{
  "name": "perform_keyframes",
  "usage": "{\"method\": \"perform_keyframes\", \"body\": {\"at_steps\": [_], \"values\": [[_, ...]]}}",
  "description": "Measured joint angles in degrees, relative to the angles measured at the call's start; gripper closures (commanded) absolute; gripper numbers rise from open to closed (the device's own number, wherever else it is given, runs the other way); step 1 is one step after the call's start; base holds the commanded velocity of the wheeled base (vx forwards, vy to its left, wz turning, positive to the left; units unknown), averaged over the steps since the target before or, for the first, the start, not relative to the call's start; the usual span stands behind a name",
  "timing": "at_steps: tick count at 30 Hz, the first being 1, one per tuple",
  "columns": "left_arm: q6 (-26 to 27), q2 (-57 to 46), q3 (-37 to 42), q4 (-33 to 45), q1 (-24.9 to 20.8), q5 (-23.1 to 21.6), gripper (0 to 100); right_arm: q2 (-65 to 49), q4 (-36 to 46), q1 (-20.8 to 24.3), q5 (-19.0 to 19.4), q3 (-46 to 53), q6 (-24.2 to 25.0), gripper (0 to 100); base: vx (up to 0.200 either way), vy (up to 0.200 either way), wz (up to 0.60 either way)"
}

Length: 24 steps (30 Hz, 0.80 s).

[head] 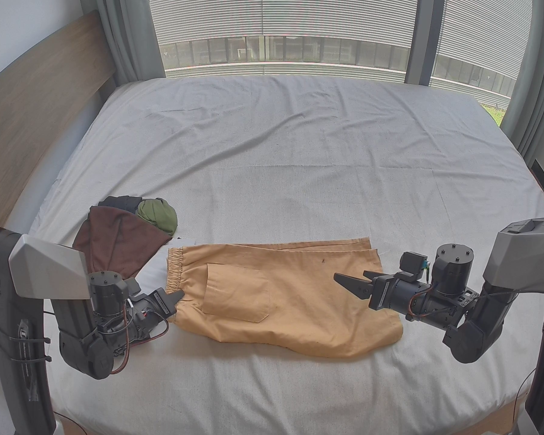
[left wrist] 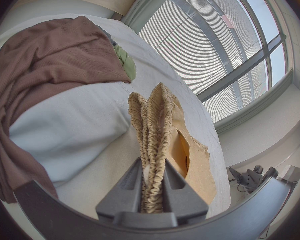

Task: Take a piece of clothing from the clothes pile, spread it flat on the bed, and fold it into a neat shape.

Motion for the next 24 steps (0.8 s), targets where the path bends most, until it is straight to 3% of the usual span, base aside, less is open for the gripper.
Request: {"method": "perform_keyframes", "body": {"at_steps": [14,24], "values": [[2.3,-5.2,5.3,-0.1,5.0,-3.9,100,2.0,-3.4,1.1,-0.2,0.9,-0.3,0,0.0,0.0,0.0],[2.4,-6.4,5.0,-0.1,2.5,-3.8,100,2.4,-3.6,1.2,0.0,1.8,-0.3,0,0.0,0.0,0.0]]}}
